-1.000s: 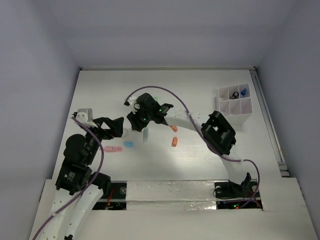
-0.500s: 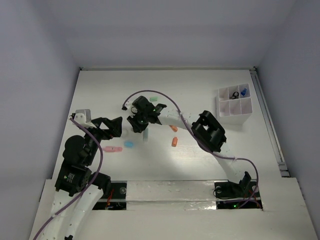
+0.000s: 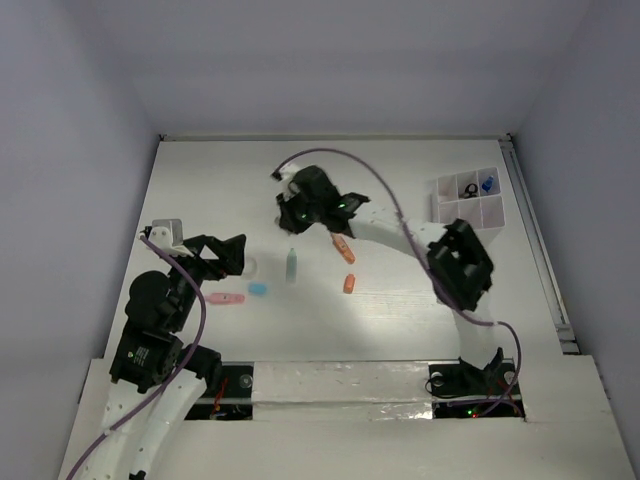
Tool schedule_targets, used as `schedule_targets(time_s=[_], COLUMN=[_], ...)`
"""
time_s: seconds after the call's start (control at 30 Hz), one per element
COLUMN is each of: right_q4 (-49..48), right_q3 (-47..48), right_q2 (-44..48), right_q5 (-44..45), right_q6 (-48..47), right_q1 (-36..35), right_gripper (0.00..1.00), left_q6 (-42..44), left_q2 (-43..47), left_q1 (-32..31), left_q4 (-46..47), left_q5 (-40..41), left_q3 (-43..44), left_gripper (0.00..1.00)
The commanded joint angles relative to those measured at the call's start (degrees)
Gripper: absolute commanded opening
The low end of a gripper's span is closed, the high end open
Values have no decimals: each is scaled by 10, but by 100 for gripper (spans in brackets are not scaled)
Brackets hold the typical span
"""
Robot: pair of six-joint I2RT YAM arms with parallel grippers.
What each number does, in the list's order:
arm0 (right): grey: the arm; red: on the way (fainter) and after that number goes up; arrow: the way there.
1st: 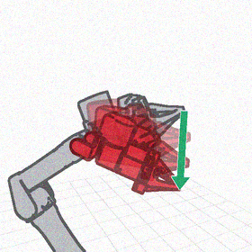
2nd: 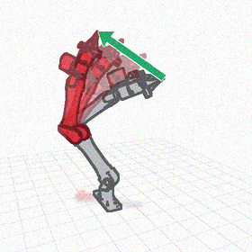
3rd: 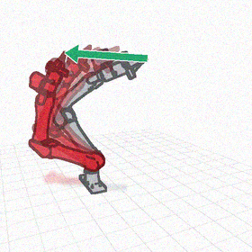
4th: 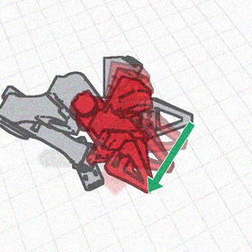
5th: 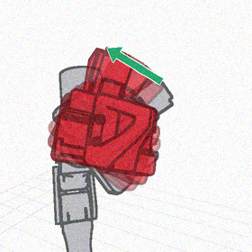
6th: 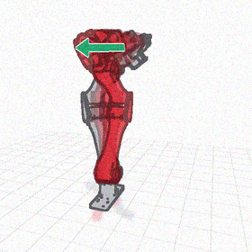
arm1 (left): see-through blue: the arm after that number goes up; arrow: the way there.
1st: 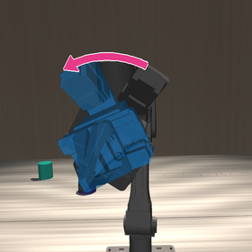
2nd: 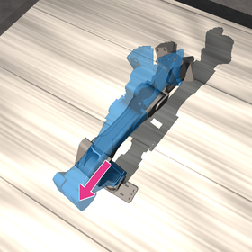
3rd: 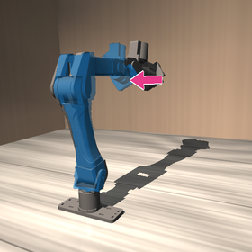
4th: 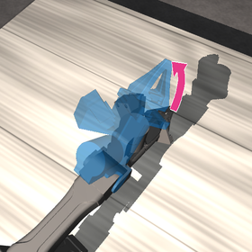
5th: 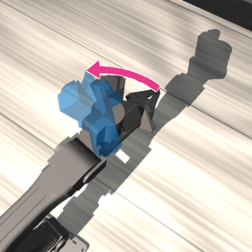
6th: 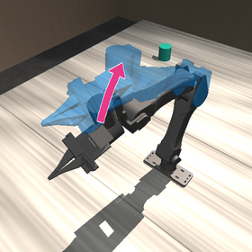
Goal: Sort the stationery into containers
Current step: Pick up the stationery from the center of the board, then place the stationery in the storage box.
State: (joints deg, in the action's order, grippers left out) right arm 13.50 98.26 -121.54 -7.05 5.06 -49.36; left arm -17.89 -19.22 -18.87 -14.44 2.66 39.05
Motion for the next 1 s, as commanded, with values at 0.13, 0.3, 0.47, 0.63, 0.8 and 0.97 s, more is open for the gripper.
schedule_targets(time_s=[0.13,0.3,0.47,0.63,0.8,0.97], right_q4=[-69,17,44,64,79,79], right_q3=[-158,-176,-199,-192,-175,-156], right_q2=[232,262,271,249,220,191], right_q5=[93,140,176,224,233,237], right_q6=[120,116,103,76,64,57], right_q1=[237,384,450,455,455,455], right_gripper=[1,1,1,1,3,5], left_q6=[0,-1,-5,-4,-6,-5], left_q2=[14,22,22,18,20,17], left_q1=[3,-9,-28,-35,-35,-35], left_q4=[29,30,26,26,24,24], left_q5=[-24,-24,-15,-14,-12,-12], left_q3=[9,9,9,9,9,9], left_gripper=[99,99,99,99,99,99])
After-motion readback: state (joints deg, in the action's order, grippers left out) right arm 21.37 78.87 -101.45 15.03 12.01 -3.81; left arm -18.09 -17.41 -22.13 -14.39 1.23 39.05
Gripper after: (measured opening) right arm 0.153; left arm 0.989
